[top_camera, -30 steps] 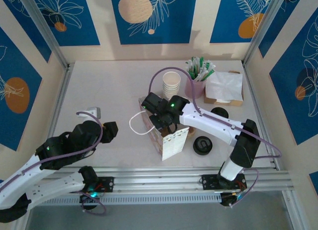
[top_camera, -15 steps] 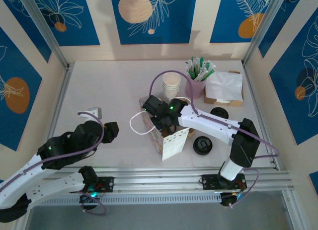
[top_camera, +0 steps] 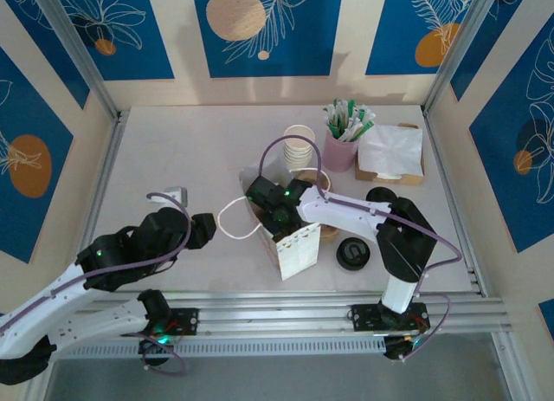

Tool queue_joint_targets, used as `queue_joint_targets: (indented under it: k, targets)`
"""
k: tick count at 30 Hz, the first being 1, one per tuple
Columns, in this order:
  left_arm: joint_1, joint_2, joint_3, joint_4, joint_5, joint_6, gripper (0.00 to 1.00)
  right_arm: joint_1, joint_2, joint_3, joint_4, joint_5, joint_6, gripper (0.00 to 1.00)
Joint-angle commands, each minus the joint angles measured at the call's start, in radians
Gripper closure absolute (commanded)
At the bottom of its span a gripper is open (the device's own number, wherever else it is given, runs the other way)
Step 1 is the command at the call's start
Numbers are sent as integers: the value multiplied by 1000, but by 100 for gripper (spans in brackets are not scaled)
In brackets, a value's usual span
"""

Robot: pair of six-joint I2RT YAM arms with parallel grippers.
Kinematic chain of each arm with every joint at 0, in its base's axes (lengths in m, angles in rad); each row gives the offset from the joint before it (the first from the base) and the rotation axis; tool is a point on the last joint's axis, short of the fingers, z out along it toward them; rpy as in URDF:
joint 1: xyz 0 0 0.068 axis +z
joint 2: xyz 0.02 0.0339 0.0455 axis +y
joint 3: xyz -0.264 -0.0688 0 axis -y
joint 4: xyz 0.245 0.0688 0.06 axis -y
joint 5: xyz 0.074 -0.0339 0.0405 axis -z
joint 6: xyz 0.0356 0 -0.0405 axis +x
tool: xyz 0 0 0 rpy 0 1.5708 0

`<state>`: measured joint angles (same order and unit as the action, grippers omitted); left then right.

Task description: Pack the takeout coffee

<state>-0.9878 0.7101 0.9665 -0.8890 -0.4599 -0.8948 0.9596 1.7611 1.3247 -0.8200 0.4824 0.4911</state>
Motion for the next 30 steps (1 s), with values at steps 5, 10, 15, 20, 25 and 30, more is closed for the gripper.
queue_joint_targets:
  k: [5,10,15,20,25,30]
  targets:
    - [-5,-2,-15,22,14,-28,40,-11,46,-49,33,-27,35,96]
    - [-5,0,-12,24,18,-28,40,-22,74,-77,63,-47,43,96]
    - [-5,-1,-11,25,18,-29,40,-22,89,-78,59,-53,47,97]
    - [-5,-1,-11,25,26,-31,40,-21,57,-53,40,-45,61,97]
    - [-4,-9,-17,24,28,-35,40,-12,3,5,-10,-25,63,95]
    - [-5,-9,-22,26,30,-39,40,-6,-66,52,-48,-21,71,89]
